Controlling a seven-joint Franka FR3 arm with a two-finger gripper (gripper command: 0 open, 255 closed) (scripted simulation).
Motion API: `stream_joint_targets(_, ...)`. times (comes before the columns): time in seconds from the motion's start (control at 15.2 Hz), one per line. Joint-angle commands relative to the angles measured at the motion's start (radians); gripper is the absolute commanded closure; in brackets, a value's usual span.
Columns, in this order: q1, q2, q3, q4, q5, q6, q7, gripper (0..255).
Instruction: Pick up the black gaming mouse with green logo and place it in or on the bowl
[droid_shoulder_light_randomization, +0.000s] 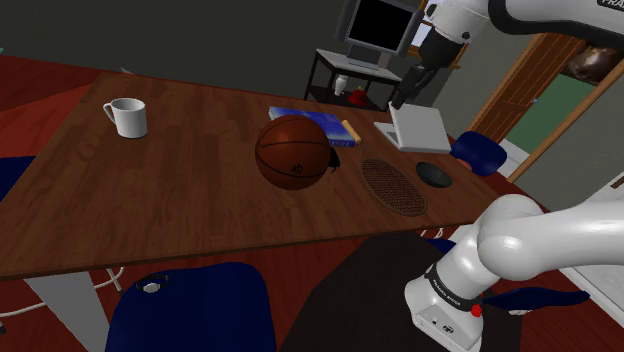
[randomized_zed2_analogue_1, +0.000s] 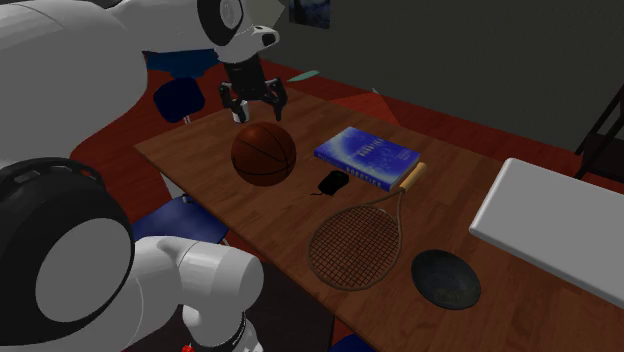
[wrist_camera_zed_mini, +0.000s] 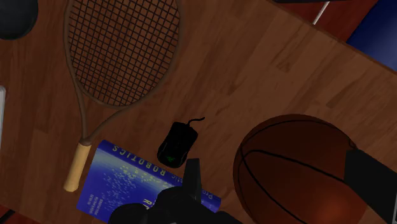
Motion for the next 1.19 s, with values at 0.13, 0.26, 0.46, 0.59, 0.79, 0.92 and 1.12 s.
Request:
stream_joint_targets(0.13, -0.008, 0.012, -0.023, -0.052, -0.004, 0.073, -0.007, 0)
stream_joint_targets(0.26, -0.016, 0.03, -0.047, -0.1, -0.008, 0.147, -0.014, 0)
stream_joint_targets(0.46, -0.029, 0.07, -0.082, -0.161, -0.013, 0.261, -0.026, 0)
stream_joint_targets(0.59, -0.037, 0.106, -0.106, -0.195, -0.015, 0.339, -0.036, 0)
stream_joint_targets(0.79, -0.047, 0.173, -0.143, -0.234, -0.015, 0.458, -0.052, 0)
stream_joint_targets(0.92, -0.051, 0.227, -0.168, -0.253, -0.011, 0.538, -0.065, 0)
stream_joint_targets(1.12, -0.053, 0.319, -0.207, -0.27, 0.004, 0.658, -0.091, 0)
